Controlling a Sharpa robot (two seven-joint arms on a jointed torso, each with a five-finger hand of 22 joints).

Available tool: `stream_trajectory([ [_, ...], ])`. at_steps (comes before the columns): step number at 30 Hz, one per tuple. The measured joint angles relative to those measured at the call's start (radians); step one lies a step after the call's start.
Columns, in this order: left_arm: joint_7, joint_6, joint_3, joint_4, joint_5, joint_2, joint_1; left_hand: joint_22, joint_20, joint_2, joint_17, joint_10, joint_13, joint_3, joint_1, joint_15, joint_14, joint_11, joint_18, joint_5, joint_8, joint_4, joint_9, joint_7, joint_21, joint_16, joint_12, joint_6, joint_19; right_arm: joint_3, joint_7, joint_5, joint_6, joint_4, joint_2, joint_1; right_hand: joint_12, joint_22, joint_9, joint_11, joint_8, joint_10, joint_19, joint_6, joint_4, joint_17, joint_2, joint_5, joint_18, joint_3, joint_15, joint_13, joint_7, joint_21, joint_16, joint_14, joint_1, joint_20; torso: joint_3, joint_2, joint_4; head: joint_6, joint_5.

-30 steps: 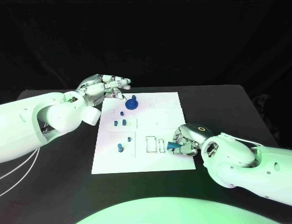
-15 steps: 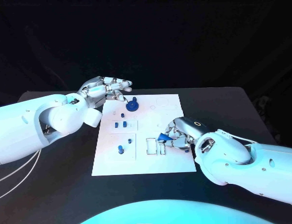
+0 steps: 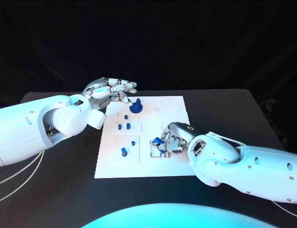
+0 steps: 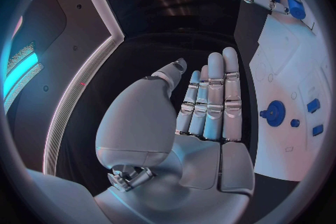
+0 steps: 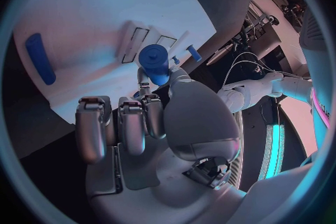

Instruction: Assemble the parts on the task board

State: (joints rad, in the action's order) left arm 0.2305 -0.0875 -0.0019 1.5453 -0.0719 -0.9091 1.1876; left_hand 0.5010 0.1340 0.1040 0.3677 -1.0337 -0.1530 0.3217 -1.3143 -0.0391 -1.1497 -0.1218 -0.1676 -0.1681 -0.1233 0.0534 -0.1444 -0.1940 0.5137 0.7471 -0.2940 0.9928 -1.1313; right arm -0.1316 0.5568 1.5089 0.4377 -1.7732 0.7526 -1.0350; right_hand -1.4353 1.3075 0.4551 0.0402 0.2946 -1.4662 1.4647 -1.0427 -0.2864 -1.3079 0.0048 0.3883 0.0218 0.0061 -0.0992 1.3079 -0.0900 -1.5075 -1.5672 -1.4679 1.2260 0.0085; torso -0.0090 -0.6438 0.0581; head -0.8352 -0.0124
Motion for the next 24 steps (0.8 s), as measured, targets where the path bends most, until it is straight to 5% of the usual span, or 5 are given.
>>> stream_trajectory([
  [3,0.000,0.000,0.000,0.000,0.000,0.000,0.000,0.000,0.000,0.000,0.000,0.000,0.000,0.000,0.000,0.000,0.000,0.000,0.000,0.000,0.000,0.000,0.000,0.000,0.000,0.000,0.000,0.000,0.000,0.000,0.005,-0.007,-0.007,0.006,-0.006,0.002,-0.004,0.000,0.000,0.001,0.000,-0.003,0.000,0.000,-0.001,0.000,0.002,0.000,0.000,0.001,-0.003,0.000,0.000,-0.005,0.000,0.003,-0.004,0.000,-0.0001,0.000,0.0005,-0.001,-0.002],
  [7,0.000,0.000,0.000,0.001,0.000,0.000,0.000,0.000,0.000,0.000,0.000,0.000,0.000,0.000,0.000,0.000,0.000,0.000,0.000,0.000,0.000,0.000,0.000,0.000,0.000,0.000,0.000,0.000,0.000,0.000,0.014,-0.013,-0.015,0.011,-0.013,0.002,-0.005,0.000,0.000,0.001,0.078,-0.003,0.000,0.000,-0.001,0.000,0.000,-0.016,0.000,0.001,-0.003,0.000,0.000,-0.012,0.000,0.003,-0.032,0.000,-0.0001,0.000,0.0002,-0.002,-0.004],
  [11,-0.001,0.000,0.000,0.001,0.000,0.000,0.000,0.000,0.000,0.000,0.000,0.000,0.000,0.000,0.000,0.000,0.000,0.000,0.000,0.000,0.000,0.000,0.000,0.000,0.000,0.000,0.000,0.000,0.000,0.000,0.021,-0.015,-0.018,0.011,-0.018,0.003,-0.005,0.000,0.001,0.003,0.093,-0.001,0.000,0.000,-0.001,0.000,0.001,-0.037,0.000,0.001,-0.003,0.000,0.000,-0.012,0.000,0.003,-0.057,0.000,0.0001,0.001,0.0006,-0.002,-0.006],
  [16,-0.001,0.001,0.000,0.001,0.000,0.000,0.000,0.000,0.000,0.000,0.000,0.000,0.000,0.000,0.000,0.000,0.000,0.000,0.000,0.000,0.000,0.000,0.000,0.000,0.000,0.000,0.000,0.000,0.000,0.000,0.027,-0.015,-0.020,0.011,-0.018,0.003,-0.005,0.000,0.107,0.004,0.101,0.001,0.000,-0.004,-0.002,0.000,0.000,-0.080,0.000,0.000,-0.003,0.000,0.004,-0.016,0.000,0.003,-0.089,0.000,-0.0001,0.001,0.0008,-0.002,-0.008],
  [24,-0.001,0.001,0.000,0.001,0.000,0.000,0.000,-0.002,-0.004,-0.004,0.000,0.000,0.000,0.000,-0.004,0.000,0.000,0.000,0.000,0.000,0.000,0.000,0.000,0.000,0.000,0.000,0.000,0.000,-0.004,0.000,0.032,-0.013,-0.026,0.012,-0.016,0.003,-0.005,0.000,0.122,0.016,0.112,-0.002,0.000,-0.066,-0.003,0.000,-0.021,-0.091,0.000,-0.049,-0.005,0.000,0.065,-0.016,0.000,0.005,-0.159,0.000,-0.0005,0.001,0.0007,-0.004,-0.009],
])
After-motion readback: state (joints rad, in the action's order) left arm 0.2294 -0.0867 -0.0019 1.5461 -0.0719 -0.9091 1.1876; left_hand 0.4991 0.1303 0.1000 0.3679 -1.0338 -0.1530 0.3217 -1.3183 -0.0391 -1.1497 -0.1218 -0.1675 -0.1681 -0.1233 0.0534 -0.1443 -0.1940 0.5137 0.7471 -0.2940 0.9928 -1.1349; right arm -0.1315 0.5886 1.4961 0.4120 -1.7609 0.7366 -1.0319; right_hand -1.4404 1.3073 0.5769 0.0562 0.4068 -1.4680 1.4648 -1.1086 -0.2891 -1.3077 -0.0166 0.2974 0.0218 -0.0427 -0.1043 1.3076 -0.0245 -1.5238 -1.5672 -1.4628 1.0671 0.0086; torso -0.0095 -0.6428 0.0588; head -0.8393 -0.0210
